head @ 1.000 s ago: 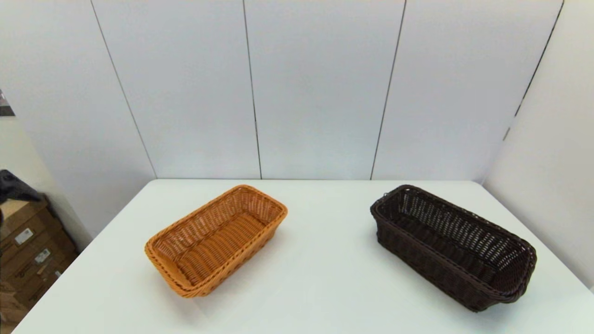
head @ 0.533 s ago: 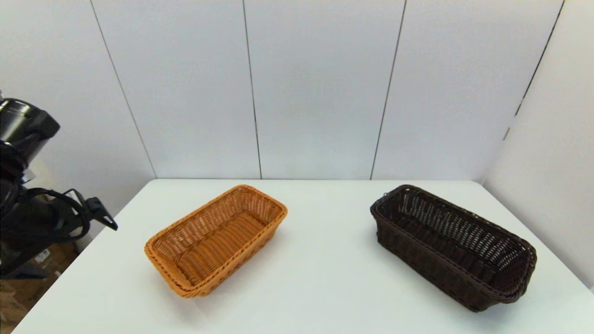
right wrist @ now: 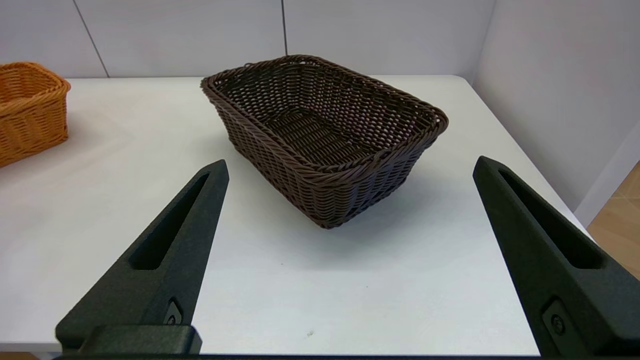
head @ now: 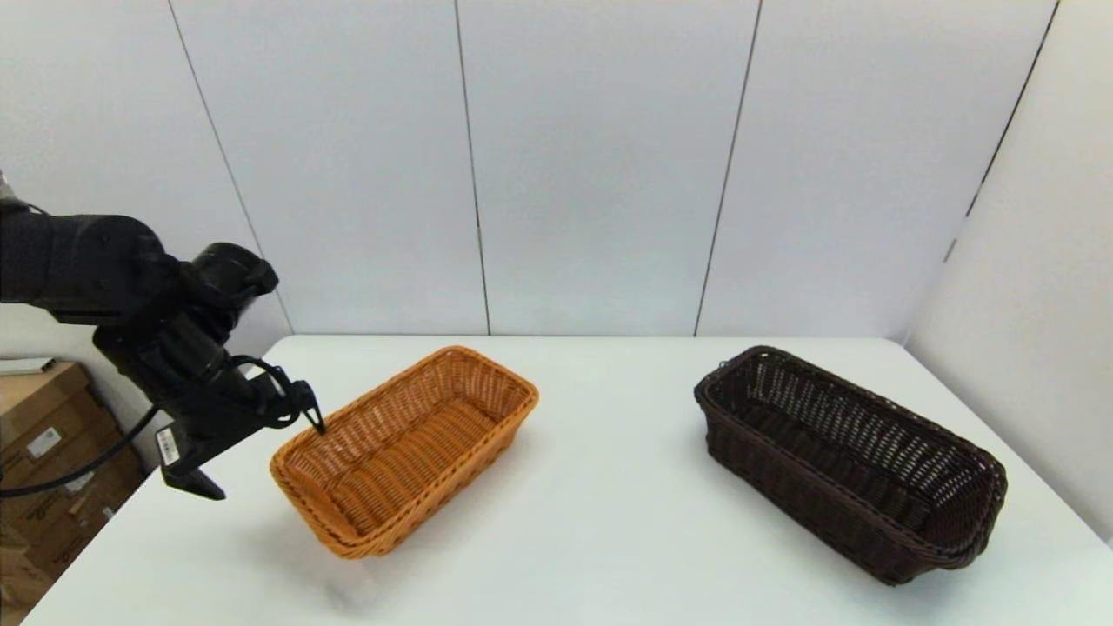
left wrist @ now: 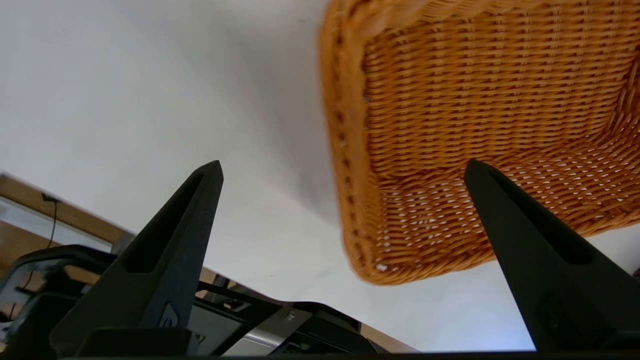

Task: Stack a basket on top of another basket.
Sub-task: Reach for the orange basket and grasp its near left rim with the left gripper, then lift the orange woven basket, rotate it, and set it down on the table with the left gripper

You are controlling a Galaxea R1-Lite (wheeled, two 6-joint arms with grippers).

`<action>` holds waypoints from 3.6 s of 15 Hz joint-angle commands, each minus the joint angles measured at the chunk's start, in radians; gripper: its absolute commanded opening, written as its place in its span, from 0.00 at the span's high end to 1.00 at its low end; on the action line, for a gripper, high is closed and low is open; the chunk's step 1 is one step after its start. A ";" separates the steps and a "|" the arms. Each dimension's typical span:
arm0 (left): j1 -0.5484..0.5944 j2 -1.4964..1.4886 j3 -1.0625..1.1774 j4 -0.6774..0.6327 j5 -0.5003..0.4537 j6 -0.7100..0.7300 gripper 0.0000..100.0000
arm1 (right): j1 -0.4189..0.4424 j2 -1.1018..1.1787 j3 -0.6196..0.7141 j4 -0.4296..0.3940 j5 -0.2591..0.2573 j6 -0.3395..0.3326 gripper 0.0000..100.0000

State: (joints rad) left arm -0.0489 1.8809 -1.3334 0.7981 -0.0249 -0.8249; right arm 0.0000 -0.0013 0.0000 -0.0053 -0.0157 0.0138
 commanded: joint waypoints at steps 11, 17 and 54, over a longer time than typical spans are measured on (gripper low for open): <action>-0.098 0.182 -0.072 0.030 -0.112 -0.019 0.00 | 0.000 0.001 0.000 -0.001 0.000 0.000 0.00; -0.095 0.190 -0.020 0.030 -0.101 -0.066 0.00 | 0.000 0.001 0.000 -0.001 0.000 0.000 0.00; -0.034 0.011 -0.366 0.302 -0.385 0.268 1.00 | 0.000 0.001 0.000 -0.001 0.000 0.000 0.00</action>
State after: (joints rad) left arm -0.0832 1.8979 -1.5932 0.9832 -0.3934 -0.6706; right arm 0.0000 -0.0013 0.0000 -0.0057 -0.0153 0.0130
